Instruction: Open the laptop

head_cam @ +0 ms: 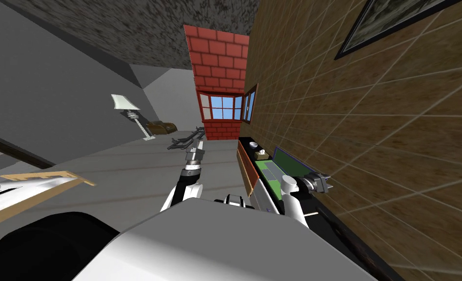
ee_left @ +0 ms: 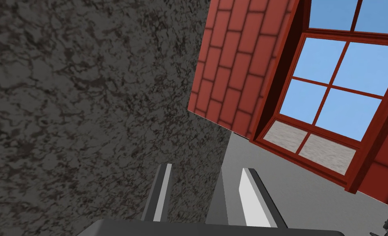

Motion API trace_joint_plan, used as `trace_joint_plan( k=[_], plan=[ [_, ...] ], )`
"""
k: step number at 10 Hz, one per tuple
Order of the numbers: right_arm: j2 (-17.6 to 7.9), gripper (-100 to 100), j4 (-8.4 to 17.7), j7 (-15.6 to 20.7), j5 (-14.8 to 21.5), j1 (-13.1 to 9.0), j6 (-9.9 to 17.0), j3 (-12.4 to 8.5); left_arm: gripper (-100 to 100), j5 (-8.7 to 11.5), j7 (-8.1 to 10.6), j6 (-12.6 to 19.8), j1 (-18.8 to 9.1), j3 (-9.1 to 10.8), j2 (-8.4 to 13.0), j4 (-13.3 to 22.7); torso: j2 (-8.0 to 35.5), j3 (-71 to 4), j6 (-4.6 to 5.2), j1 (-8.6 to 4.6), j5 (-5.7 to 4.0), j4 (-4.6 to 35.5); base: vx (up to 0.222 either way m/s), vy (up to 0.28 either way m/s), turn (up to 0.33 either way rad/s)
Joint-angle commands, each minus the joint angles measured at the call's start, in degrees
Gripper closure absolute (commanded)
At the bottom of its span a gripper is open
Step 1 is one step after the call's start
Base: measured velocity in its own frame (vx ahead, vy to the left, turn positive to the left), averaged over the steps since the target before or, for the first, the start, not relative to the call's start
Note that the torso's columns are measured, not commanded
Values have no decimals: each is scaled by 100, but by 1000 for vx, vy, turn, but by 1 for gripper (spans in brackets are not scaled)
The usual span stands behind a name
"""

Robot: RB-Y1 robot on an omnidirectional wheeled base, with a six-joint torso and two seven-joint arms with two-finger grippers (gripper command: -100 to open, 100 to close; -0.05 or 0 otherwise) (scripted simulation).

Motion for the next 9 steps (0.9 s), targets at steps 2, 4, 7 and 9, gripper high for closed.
trace_joint_plan(
  k=[2,4,7,9],
  plan=[
    [111,100,229,-386,396,140,-572,202,0,0,0,0,-1,0,0,0,6,5,-12,-12,-2,6,-52,-42,105],
    [174,100,382,-734,820,210,-915,425,0,0,0,0,-1,0,0,0,23,16,-19,2,-1,9,-63,-45,145],
    [237,100,536,-1148,1244,281,-1447,649,0,0,0,0,-1,0,0,0,35,20,-24,11,22,25,-63,-53,154],
    [300,100,689,-1448,1526,351,-1817,872,0,0,0,0,1,0,0,0,20,7,2,44,50,32,-47,-28,89]
  ],
)
